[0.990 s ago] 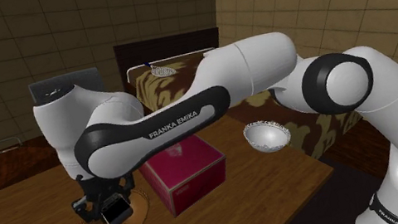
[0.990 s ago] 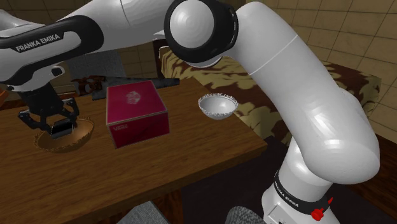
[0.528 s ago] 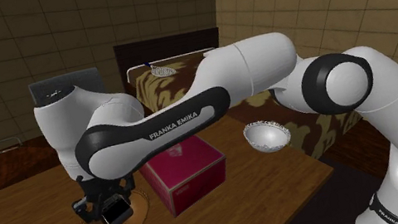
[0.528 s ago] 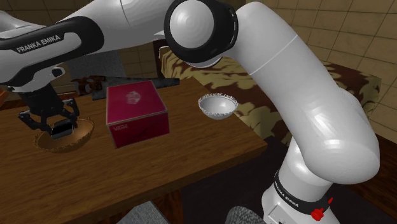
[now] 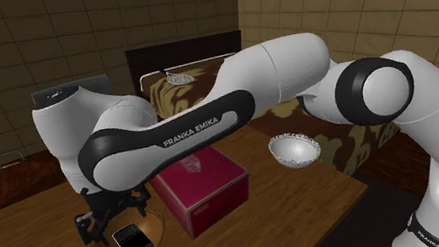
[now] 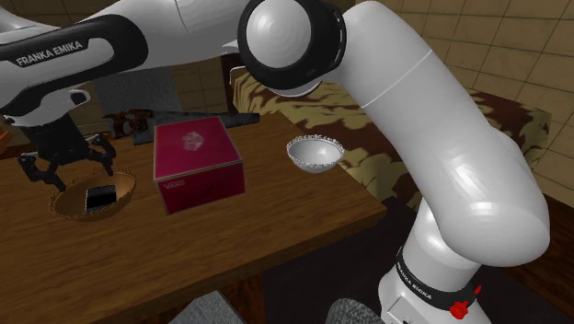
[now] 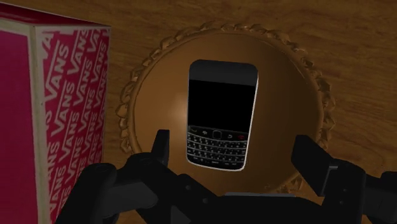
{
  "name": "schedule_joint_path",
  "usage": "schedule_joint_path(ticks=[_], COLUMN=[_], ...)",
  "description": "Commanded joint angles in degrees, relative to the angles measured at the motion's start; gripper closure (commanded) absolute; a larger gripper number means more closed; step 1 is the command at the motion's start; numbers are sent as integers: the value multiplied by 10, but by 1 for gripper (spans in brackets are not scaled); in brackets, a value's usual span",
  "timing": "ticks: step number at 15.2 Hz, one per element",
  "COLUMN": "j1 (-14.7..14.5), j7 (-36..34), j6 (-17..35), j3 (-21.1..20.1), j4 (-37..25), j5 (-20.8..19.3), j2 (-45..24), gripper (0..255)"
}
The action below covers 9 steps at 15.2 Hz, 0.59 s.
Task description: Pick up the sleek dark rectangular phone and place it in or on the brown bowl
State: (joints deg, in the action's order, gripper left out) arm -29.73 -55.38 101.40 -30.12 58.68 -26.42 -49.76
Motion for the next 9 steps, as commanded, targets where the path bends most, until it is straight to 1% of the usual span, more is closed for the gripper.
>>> schedule_joint_path(ticks=[1,2,9], j1=[-10,-14,-14], j7=[7,10,10], j6=[-35,-50,-50], j3=[-1,-1,-1], j4=[-38,-55,-55], j5=[3,4,4], j2=[0,-1,-1], gripper=[0,0,0])
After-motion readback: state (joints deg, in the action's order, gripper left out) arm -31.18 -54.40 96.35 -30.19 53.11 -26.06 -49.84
